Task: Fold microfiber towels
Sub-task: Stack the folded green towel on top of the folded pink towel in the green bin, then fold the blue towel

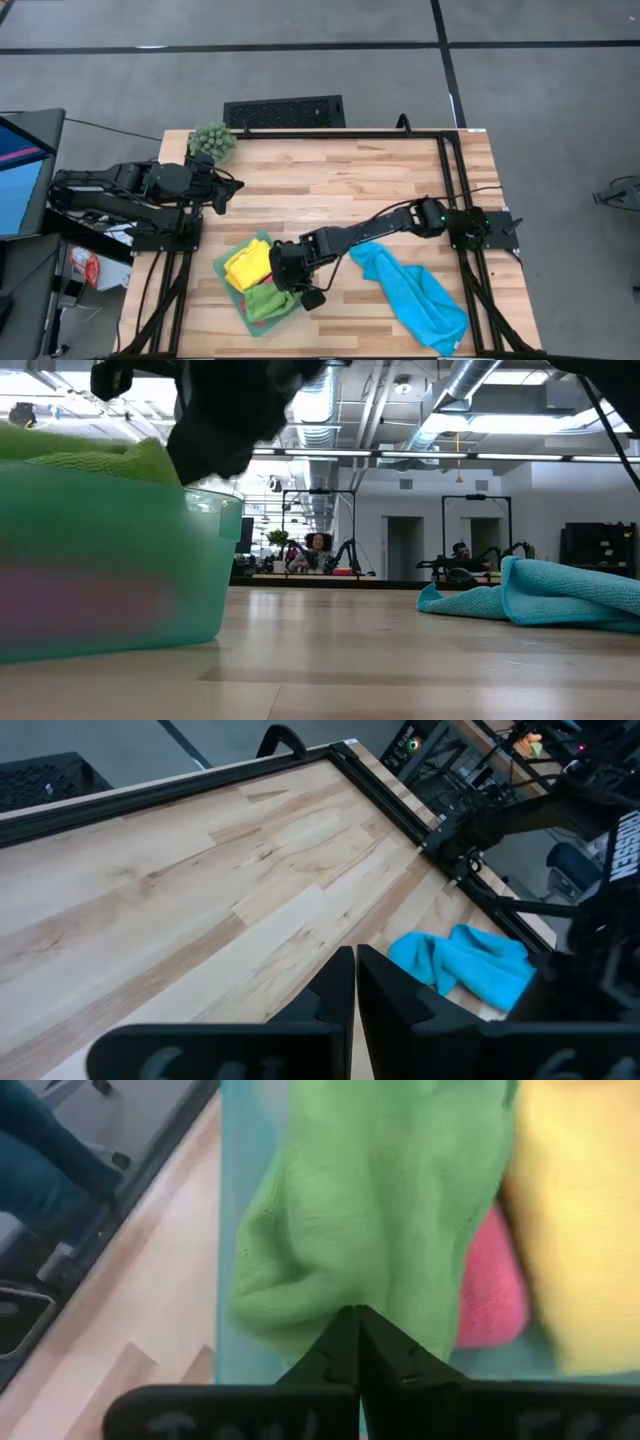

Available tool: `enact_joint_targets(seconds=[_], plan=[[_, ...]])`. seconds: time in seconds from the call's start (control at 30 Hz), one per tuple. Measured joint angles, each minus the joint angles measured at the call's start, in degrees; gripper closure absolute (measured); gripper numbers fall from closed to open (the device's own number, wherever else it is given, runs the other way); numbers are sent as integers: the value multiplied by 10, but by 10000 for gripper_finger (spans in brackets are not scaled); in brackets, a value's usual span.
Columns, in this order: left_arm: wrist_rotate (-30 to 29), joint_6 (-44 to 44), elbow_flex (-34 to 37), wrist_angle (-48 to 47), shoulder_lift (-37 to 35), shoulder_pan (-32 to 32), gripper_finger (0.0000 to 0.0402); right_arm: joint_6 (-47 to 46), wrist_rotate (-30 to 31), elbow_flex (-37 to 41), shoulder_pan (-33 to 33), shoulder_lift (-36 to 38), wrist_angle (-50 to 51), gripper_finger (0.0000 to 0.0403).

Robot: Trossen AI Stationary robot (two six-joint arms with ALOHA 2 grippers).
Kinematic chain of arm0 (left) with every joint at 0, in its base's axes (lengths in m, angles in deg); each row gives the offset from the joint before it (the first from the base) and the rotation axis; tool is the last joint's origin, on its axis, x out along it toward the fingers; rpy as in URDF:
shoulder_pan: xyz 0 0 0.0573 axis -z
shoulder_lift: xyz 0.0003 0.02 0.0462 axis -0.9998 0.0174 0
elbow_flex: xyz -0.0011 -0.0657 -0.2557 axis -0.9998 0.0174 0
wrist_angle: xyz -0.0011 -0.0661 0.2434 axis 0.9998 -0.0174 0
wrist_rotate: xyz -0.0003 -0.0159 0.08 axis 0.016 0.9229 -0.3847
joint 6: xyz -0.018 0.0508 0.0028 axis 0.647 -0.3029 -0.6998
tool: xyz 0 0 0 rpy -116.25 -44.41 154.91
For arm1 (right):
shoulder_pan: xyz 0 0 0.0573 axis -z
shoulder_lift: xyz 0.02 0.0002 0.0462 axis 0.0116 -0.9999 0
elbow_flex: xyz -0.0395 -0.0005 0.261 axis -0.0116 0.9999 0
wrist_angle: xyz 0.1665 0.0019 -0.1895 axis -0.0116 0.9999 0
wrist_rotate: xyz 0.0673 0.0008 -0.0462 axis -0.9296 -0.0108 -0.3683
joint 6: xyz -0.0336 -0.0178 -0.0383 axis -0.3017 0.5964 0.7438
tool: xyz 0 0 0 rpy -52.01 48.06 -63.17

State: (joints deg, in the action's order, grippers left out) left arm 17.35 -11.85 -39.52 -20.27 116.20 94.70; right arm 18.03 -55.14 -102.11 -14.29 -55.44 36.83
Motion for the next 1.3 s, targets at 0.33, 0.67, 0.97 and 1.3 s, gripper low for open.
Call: enact_joint_targets(seconds=[0.33, 0.67, 0.97, 1.3], plan=[[0, -2, 0, 0, 0, 0, 395, -12, -7, -20, -25, 7, -32, 372], [0, -8, 0, 0, 3, 0, 395, -30, 48, 107, -38, 6, -116, 389], [19, 7, 1, 0, 19, 0, 395, -40, 95, 69, -28, 47, -87, 376], [12, -8, 1, 16, 44, 0, 355, -142, 190, 63, -7, 207, 194, 378]])
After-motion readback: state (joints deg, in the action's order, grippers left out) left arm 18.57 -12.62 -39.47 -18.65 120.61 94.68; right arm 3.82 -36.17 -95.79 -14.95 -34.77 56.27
